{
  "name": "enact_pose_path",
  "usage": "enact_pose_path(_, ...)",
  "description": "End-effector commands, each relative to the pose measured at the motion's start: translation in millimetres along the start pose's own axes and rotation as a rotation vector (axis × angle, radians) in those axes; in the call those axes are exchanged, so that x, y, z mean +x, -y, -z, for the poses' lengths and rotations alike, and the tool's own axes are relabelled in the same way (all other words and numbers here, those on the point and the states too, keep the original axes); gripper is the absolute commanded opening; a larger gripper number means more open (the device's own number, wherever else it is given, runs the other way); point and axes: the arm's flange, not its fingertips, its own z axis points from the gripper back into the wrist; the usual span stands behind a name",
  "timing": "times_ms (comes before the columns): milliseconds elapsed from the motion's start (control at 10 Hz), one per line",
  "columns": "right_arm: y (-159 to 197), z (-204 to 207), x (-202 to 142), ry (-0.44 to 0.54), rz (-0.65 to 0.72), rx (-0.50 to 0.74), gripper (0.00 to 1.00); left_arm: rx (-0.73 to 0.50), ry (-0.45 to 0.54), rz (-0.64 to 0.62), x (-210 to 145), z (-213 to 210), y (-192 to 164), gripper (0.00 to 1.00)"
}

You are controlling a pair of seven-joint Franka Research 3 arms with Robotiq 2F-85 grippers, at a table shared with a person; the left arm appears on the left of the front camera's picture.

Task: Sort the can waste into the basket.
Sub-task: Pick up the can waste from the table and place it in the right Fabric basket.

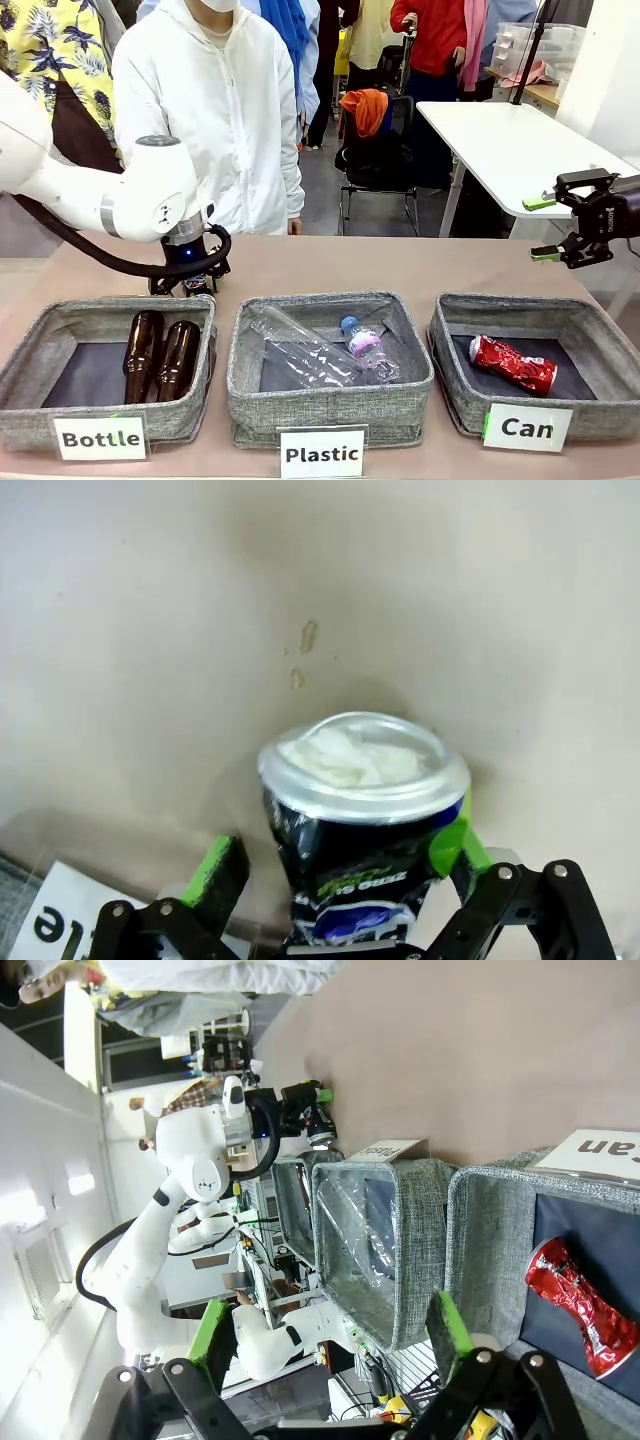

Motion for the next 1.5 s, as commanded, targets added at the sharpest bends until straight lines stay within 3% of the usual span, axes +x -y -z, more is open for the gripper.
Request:
enact_pose_path(0,-0.2,-2.3,-0.2,-0.003,-0.023,0.001,1.00,-0.049,0.030,0.011,2.0,-9.1,2.3,1.00)
enact_pose_path(100,-0.2,-2.3,-0.2,-0.003,-0.023,0.001,1.00,-0.059,0.040,0.008,1.8,-10.1,2.5,0.92)
enact_pose_path(200,-0.2,-2.3,-0.2,-0.003,-0.023,0.001,1.00,-0.049,0.036,0.007,2.0,-10.1,2.8,0.42)
enact_pose_path(300,-0.2,-2.3,-0.2,-0.003,-0.023,0.001,1.00,-0.041,0.030,0.009,1.0,-9.7,2.7,0.33)
enact_pose_path(400,-0.2,-2.3,-0.2,-0.003,-0.023,0.001,1.00,-0.042,0.031,0.012,0.4,-10.1,2.7,0.00)
enact_pose_path(600,-0.2,-2.3,-0.2,-0.003,-0.023,0.001,1.00,-0.028,0.031,0.019,0.1,-11.3,2.4,0.00)
enact_pose_path(700,-0.2,-2.3,-0.2,-0.003,-0.023,0.001,1.00,-0.023,0.032,0.020,0.7,-11.2,2.5,0.13)
enact_pose_path(800,-0.2,-2.3,-0.2,-0.003,-0.023,0.001,1.00,-0.024,0.034,0.022,1.0,-11.2,2.4,0.03)
enact_pose_path(900,-0.2,-2.3,-0.2,-0.003,-0.023,0.001,1.00,-0.030,0.037,0.021,0.7,-12.4,2.0,0.00)
enact_pose_path(1100,-0.2,-2.3,-0.2,-0.003,-0.023,0.001,1.00,-0.041,0.051,0.030,0.8,-20.8,1.2,0.00)
enact_pose_path(1400,-0.2,-2.3,-0.2,-0.003,-0.023,0.001,1.00,-0.111,0.165,0.073,-7.2,-93.6,-9.2,0.00)
